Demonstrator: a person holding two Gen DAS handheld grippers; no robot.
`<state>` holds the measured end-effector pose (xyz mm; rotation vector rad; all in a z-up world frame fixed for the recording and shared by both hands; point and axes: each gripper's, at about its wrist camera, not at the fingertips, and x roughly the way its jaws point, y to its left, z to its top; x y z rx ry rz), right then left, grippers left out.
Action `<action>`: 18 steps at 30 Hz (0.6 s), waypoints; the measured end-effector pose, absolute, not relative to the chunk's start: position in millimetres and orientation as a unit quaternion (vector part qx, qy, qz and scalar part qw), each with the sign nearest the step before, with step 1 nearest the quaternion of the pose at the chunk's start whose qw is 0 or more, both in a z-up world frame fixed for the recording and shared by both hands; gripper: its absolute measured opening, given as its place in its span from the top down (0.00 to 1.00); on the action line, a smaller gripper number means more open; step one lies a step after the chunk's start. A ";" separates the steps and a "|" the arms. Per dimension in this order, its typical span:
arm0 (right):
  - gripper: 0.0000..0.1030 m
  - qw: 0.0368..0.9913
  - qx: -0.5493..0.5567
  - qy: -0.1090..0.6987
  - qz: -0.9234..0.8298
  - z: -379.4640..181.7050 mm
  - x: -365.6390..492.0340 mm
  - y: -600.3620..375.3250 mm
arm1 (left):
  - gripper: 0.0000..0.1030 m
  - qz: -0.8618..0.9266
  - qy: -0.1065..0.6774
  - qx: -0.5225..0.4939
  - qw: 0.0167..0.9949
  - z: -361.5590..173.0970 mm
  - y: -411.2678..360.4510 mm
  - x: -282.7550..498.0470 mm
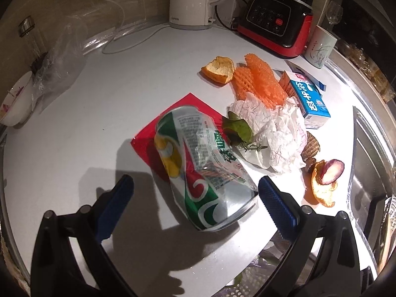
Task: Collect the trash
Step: 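Drop the sponge into the bin with the right gripper while the left grasps the soda can, then carry the crushed soda can over the bin and release it with the left gripper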
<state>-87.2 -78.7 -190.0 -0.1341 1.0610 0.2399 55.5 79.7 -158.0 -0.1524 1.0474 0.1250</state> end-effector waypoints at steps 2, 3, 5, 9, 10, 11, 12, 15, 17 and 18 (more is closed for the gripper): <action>0.15 0.854 -0.062 0.505 0.113 -191.0 -85.1 -79.6 | 0.06 0.064 0.512 -0.081 0.853 -164.9 77.8 64.5; 0.15 0.853 -0.060 0.505 0.112 -191.0 -84.7 -80.3 | 0.06 0.066 0.518 -0.085 0.848 -168.5 76.6 68.0; 0.15 0.853 -0.057 0.506 0.111 -191.4 -82.5 -81.5 | 0.06 0.071 0.531 -0.090 0.839 -176.6 74.7 74.8; 0.15 0.854 -0.054 0.506 0.109 -191.3 -79.0 -83.6 | 0.28 0.084 0.534 -0.097 0.836 -185.5 74.9 80.8; 0.15 0.854 -0.053 0.506 0.108 -191.0 -78.4 -84.1 | 0.27 0.078 0.533 -0.101 0.836 -186.3 75.7 80.7; 0.15 0.855 -0.052 0.505 0.107 -190.7 -77.9 -85.0 | 0.27 0.072 0.534 -0.104 0.836 -186.7 76.6 80.1; 0.15 0.855 -0.050 0.505 0.107 -190.5 -77.4 -86.3 | 0.27 0.068 0.533 -0.106 0.837 -186.4 77.4 78.5; 0.15 0.856 -0.046 0.504 0.104 -190.2 -75.6 -89.7 | 0.28 0.061 0.522 -0.095 0.845 -181.8 77.3 68.5; 0.15 0.857 -0.044 0.503 0.102 -189.9 -74.7 -91.7 | 0.28 0.049 0.517 -0.087 0.850 -174.7 74.9 58.0; 0.15 0.857 -0.044 0.503 0.101 -189.8 -74.4 -92.9 | 0.28 0.042 0.512 -0.082 0.854 -170.8 73.2 50.7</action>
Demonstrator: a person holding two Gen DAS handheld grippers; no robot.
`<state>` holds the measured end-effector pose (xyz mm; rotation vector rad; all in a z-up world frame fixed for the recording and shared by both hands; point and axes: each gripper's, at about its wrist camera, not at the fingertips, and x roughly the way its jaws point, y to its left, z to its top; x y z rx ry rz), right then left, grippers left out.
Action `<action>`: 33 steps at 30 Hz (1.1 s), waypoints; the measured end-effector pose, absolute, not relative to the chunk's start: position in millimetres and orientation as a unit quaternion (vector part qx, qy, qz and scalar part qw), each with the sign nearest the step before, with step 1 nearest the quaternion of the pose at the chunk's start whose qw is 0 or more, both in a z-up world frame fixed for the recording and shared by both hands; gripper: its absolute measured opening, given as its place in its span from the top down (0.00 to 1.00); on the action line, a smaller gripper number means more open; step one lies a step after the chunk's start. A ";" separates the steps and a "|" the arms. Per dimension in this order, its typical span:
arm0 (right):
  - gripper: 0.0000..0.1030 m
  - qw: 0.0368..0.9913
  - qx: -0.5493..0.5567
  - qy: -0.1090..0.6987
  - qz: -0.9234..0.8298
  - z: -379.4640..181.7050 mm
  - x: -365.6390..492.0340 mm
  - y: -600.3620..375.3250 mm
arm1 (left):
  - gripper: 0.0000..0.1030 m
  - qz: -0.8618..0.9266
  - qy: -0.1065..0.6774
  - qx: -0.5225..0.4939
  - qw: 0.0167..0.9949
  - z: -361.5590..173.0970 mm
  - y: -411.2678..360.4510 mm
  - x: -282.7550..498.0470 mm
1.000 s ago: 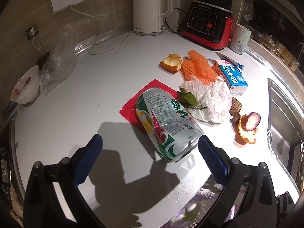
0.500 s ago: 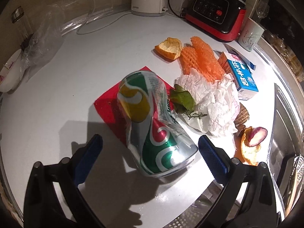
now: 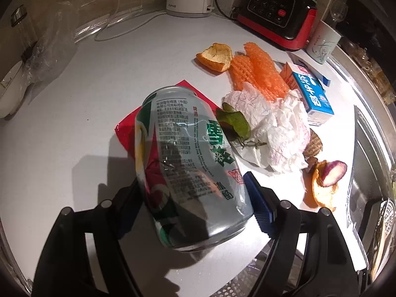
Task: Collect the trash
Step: 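Carry the crushed soda can over the bin and release it with the left gripper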
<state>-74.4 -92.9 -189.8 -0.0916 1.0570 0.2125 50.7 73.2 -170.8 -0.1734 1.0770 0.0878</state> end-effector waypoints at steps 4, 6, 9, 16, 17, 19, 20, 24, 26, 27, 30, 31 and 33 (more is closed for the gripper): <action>0.15 0.858 -0.047 0.501 0.100 -190.3 -73.9 -94.6 | 0.28 0.011 0.500 -0.062 0.864 -157.7 63.4 18.3; 0.15 0.860 -0.048 0.499 0.099 -188.9 -75.9 -96.0 | 0.28 -0.003 0.501 -0.053 0.864 -154.8 56.8 -1.7; 0.15 0.862 -0.052 0.494 0.097 -186.3 -82.1 -99.7 | 0.28 -0.021 0.505 -0.046 0.862 -153.8 47.2 -29.5; 0.15 0.864 -0.061 0.491 0.091 -186.1 -106.6 -111.1 | 0.28 -0.034 0.521 -0.024 0.852 -166.5 31.2 -83.2; 0.15 0.863 -0.060 0.493 0.090 -186.9 -110.1 -112.9 | 0.28 -0.035 0.525 -0.021 0.850 -170.0 29.4 -89.6; 0.15 0.862 -0.059 0.495 0.090 -188.9 -117.7 -117.2 | 0.28 -0.039 0.527 -0.014 0.849 -175.5 24.9 -100.9; 0.15 0.861 -0.059 0.497 0.089 -189.8 -121.2 -119.1 | 0.28 -0.041 0.528 -0.008 0.848 -178.7 21.1 -108.1; 0.15 0.859 -0.064 0.500 0.090 -192.4 -133.4 -126.1 | 0.28 -0.049 0.533 0.009 0.844 -192.1 5.4 -129.8; 0.15 0.859 -0.065 0.500 0.091 -192.5 -138.4 -129.2 | 0.27 -0.052 0.539 0.014 0.841 -198.6 -2.7 -137.9; 0.15 0.859 -0.066 0.499 0.092 -192.4 -140.9 -131.1 | 0.27 -0.055 0.542 0.016 0.839 -201.3 -6.5 -141.2; 0.11 0.861 -0.068 0.496 0.092 -191.3 -147.7 -134.6 | 0.27 -0.063 0.552 0.021 0.831 -207.8 -15.9 -149.7; 0.10 0.861 -0.068 0.495 0.092 -191.0 -149.8 -136.0 | 0.27 -0.066 0.553 0.023 0.830 -208.8 -18.9 -152.6; 0.10 0.862 -0.068 0.495 0.091 -191.0 -152.3 -138.7 | 0.24 -0.070 0.554 0.026 0.829 -209.6 -24.0 -157.8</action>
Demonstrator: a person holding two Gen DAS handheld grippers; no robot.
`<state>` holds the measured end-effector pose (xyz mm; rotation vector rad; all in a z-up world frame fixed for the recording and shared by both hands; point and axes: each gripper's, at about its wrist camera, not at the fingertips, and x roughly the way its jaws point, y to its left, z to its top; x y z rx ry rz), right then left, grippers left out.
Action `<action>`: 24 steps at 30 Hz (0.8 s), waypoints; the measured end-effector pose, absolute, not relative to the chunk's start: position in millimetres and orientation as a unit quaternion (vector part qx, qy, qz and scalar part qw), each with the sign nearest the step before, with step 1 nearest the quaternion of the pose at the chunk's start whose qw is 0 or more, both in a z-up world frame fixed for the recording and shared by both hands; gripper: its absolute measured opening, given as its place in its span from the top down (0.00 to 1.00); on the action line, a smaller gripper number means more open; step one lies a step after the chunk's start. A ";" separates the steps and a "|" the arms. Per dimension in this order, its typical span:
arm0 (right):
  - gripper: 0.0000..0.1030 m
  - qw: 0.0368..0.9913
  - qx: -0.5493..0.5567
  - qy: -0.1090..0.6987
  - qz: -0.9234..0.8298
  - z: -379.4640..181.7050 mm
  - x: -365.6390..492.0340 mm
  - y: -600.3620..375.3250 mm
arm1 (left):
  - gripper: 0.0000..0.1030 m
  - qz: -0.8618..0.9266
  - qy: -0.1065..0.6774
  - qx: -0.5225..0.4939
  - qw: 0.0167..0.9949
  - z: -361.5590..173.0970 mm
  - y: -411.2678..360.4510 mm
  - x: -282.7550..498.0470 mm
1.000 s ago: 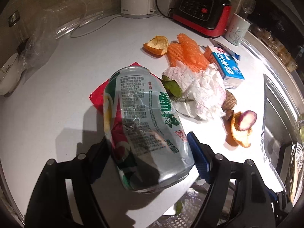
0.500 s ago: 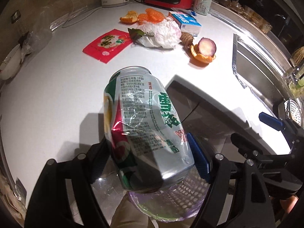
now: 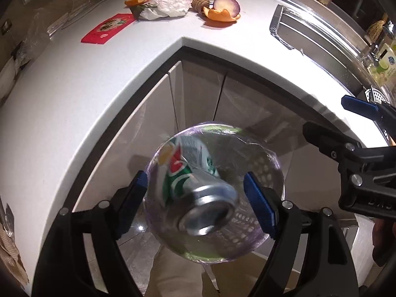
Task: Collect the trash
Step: 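Carry the crushed soda can over the bin and release it with the left gripper, then grasp the tissue with the left gripper while the right gripper grasps the onion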
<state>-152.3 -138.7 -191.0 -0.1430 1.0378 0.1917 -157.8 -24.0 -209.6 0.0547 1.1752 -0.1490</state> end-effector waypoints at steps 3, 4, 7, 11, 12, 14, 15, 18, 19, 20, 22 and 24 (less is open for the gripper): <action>0.10 0.861 -0.064 0.496 0.090 -190.5 -153.9 -142.3 | 0.17 -0.071 0.555 0.032 0.829 -207.8 -27.5 -160.9; 0.10 0.861 -0.062 0.496 0.090 -190.2 -154.1 -143.1 | 0.16 -0.071 0.553 0.033 0.829 -206.2 -27.8 -161.3; 0.10 0.862 -0.061 0.495 0.088 -189.0 -150.8 -144.4 | 0.12 -0.067 0.547 0.035 0.834 -199.0 -25.3 -157.7; 0.10 0.867 -0.054 0.487 0.090 -181.5 -137.8 -142.8 | 0.09 -0.060 0.538 0.021 0.840 -187.5 -15.4 -140.9; 0.10 0.869 -0.049 0.483 0.091 -177.9 -132.7 -142.6 | 0.09 -0.057 0.536 0.021 0.842 -185.0 -12.0 -134.0; 0.10 0.875 -0.046 0.473 0.091 -169.0 -120.1 -140.3 | 0.09 -0.044 0.524 0.024 0.850 -178.6 -2.8 -117.0; 0.10 0.878 -0.047 0.467 0.091 -164.1 -112.9 -138.6 | 0.09 -0.038 0.519 0.024 0.854 -174.8 1.8 -108.8; 0.10 0.889 -0.053 0.447 0.091 -150.1 -88.5 -131.3 | 0.09 -0.023 0.504 0.011 0.863 -162.8 21.4 -78.0; 0.10 0.891 -0.053 0.441 0.090 -146.4 -79.5 -129.0 | 0.09 -0.019 0.499 0.009 0.866 -159.0 28.0 -67.4; 0.10 0.894 -0.051 0.437 0.088 -143.2 -70.1 -127.9 | 0.09 -0.013 0.492 0.010 0.870 -155.3 34.7 -55.1; 0.10 0.897 -0.043 0.430 0.088 -138.7 -50.0 -126.6 | 0.09 -0.003 0.481 0.014 0.877 -150.7 46.2 -31.2; 0.10 0.900 -0.038 0.426 0.084 -137.1 -28.2 -125.7 | 0.09 0.000 0.478 0.015 0.878 -148.4 55.2 -9.2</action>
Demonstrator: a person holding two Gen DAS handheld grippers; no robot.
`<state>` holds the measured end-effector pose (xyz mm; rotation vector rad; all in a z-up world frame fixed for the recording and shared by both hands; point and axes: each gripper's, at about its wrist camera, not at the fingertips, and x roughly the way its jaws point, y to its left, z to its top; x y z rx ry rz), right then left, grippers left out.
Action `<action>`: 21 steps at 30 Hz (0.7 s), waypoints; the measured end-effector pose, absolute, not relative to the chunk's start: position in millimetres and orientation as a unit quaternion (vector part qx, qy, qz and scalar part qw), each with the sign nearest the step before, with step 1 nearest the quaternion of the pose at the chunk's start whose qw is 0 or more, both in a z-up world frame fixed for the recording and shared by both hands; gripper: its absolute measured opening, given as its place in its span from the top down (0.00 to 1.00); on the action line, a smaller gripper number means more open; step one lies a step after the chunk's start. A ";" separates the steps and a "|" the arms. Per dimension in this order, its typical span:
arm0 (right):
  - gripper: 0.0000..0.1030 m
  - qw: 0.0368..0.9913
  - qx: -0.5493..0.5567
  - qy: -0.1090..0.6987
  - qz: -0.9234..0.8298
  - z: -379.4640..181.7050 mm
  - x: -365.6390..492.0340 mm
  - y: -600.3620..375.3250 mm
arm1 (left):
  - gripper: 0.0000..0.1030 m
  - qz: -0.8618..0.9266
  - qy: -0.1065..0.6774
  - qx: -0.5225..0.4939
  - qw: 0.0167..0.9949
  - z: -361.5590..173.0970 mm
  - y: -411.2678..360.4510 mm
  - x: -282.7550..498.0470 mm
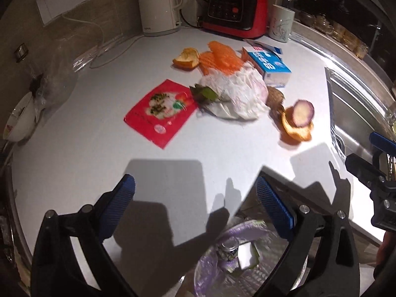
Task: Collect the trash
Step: 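Grasp the tissue with the left gripper while the right gripper grasps the onion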
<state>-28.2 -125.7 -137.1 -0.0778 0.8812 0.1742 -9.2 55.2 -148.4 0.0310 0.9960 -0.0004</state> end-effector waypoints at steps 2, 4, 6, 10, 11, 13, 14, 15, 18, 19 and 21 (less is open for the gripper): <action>0.10 0.901 -0.034 0.424 0.081 -138.2 -7.2 -124.2 | 0.09 -0.004 0.475 0.012 0.880 -147.5 62.2 11.9; 0.12 0.902 -0.030 0.424 0.081 -141.2 11.9 -123.3 | 0.09 -0.014 0.474 0.011 0.880 -148.0 66.2 31.0; 0.19 0.899 -0.027 0.429 0.081 -146.7 30.3 -123.7 | 0.09 -0.029 0.476 0.010 0.879 -150.2 65.0 44.9; 0.32 0.890 -0.016 0.446 0.091 -161.4 56.2 -123.8 | 0.09 -0.074 0.481 0.009 0.874 -155.4 53.8 68.5; 0.37 0.887 -0.012 0.452 0.096 -165.3 60.9 -124.3 | 0.09 -0.084 0.482 0.009 0.872 -157.0 49.6 72.5; 0.46 0.881 -0.008 0.461 0.104 -172.0 66.4 -124.9 | 0.09 -0.104 0.483 0.012 0.869 -159.0 40.4 79.7; 0.50 0.880 -0.006 0.463 0.111 -174.6 67.6 -125.0 | 0.09 -0.113 0.483 0.012 0.868 -159.9 36.2 82.2; 0.52 0.879 -0.001 0.462 0.119 -175.6 68.2 -125.6 | 0.09 -0.121 0.483 0.014 0.867 -160.5 31.7 84.7; 0.66 0.876 0.004 0.463 0.135 -175.5 68.6 -124.3 | 0.09 -0.136 0.478 0.028 0.867 -162.5 18.8 90.2; 0.67 0.876 0.002 0.464 0.136 -174.9 68.8 -123.4 | 0.09 -0.140 0.476 0.034 0.867 -163.2 14.6 91.5; 0.68 0.875 -0.001 0.464 0.139 -173.8 69.1 -121.8 | 0.25 -0.153 0.476 0.044 0.865 -165.9 6.2 94.1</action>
